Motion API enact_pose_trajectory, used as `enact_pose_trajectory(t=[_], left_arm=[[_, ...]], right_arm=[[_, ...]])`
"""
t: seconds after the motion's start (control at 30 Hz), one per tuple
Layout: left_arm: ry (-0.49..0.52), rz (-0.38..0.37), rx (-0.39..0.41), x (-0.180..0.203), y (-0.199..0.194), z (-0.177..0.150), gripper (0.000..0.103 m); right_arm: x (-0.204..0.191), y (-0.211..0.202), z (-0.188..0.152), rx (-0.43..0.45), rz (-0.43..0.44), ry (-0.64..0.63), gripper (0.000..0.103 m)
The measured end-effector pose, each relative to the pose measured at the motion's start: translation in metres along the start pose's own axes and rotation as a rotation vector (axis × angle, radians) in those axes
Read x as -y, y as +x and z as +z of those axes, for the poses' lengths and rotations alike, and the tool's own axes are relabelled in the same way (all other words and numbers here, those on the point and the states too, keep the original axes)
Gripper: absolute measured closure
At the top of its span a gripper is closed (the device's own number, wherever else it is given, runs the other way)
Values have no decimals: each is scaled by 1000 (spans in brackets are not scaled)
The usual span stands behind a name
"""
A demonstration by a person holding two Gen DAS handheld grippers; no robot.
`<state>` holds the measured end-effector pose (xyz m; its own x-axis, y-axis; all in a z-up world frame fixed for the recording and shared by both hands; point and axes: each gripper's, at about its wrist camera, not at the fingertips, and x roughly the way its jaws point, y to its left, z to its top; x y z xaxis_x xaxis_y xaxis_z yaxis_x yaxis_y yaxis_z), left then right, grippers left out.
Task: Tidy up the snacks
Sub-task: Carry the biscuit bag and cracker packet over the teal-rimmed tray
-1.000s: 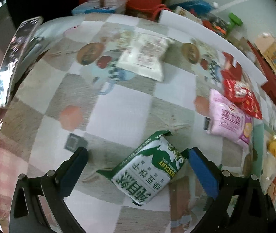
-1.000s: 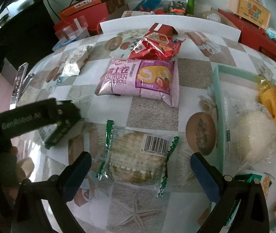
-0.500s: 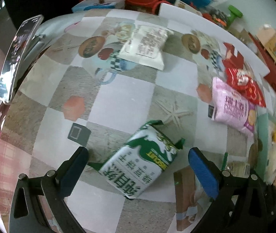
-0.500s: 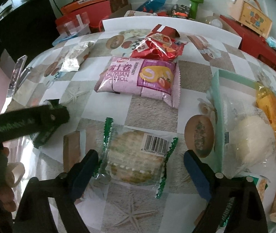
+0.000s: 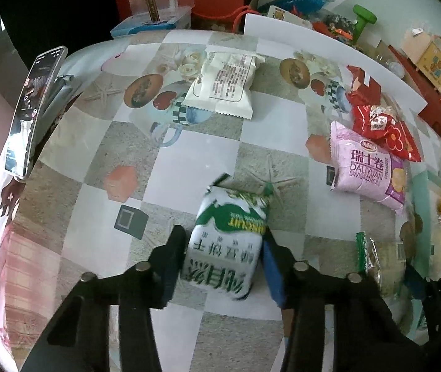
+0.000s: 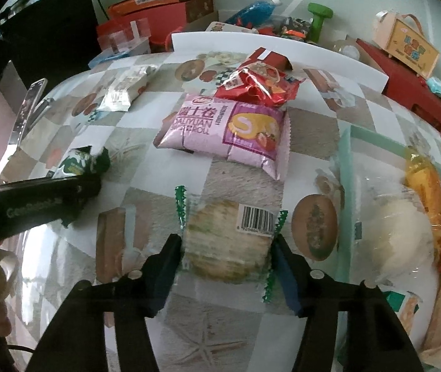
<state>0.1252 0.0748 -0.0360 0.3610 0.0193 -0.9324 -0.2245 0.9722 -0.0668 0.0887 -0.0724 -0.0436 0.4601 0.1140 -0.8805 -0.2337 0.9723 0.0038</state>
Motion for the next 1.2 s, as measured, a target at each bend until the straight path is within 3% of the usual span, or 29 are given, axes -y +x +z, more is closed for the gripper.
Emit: enact_pose_trajectory(t=[0.57, 1.2], left_arm=[[-32, -82, 40, -26, -17, 0, 59], [-3, -109, 112, -5, -50, -4, 59]], right_arm=[[9, -31, 6, 81, 23, 29, 46], [34, -60, 11, 141, 22, 93, 46]])
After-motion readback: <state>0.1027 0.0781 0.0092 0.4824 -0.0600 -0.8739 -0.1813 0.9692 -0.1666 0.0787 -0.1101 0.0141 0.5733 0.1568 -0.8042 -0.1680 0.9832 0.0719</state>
